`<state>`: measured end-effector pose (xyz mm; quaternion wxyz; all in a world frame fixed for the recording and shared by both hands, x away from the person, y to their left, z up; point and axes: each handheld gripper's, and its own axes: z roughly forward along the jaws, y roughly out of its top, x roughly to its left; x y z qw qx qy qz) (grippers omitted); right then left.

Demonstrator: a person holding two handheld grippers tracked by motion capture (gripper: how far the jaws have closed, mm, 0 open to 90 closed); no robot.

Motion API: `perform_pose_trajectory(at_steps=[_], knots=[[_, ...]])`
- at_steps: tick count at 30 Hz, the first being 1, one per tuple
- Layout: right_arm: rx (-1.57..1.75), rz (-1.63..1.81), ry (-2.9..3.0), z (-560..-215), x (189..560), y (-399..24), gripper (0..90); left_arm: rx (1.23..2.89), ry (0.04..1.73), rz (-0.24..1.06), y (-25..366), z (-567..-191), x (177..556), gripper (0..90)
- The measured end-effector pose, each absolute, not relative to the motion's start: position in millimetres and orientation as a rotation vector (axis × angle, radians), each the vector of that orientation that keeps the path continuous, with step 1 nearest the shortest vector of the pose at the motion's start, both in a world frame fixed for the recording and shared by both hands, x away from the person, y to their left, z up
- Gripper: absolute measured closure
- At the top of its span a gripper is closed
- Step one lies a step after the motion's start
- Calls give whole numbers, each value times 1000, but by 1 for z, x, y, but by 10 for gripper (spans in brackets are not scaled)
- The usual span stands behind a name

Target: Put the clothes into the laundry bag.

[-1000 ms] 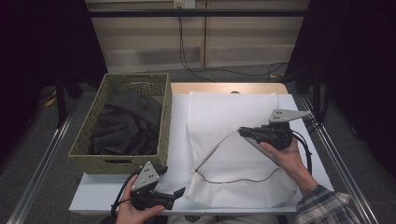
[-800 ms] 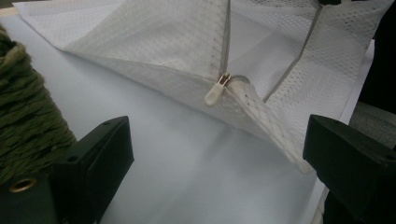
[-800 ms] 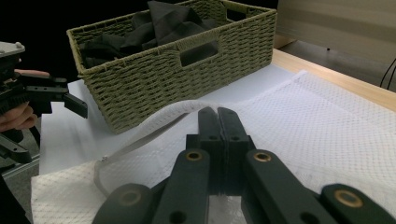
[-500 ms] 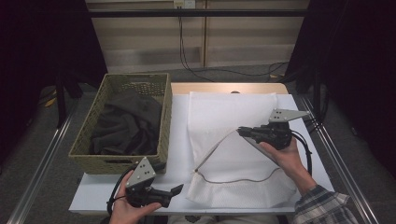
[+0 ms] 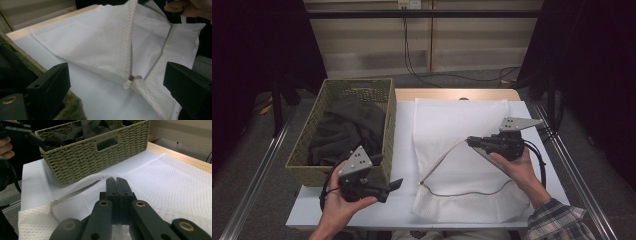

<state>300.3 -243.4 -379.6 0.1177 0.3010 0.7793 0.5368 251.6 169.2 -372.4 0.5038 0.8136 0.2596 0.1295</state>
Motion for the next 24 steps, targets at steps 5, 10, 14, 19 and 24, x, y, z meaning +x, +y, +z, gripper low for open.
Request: perform_pose_trajectory(at_steps=[5, 10, 14, 19, 24], knots=[[877, 1570, 2283, -380, 300, -243, 900, 1983, 650, 352, 179, -363, 265, 48], [877, 1568, 2290, -382, 300, -242, 900, 1974, 719, 392, 201, -357, 288, 48], [876, 1561, 2293, -382, 300, -241, 900, 1972, 778, 431, 217, -354, 307, 60], [880, 1561, 2291, -383, 301, -241, 900, 1984, 830, 453, 232, -349, 329, 66], [874, 1560, 2296, -383, 301, -240, 900, 2026, 889, 455, 241, -352, 353, 56]])
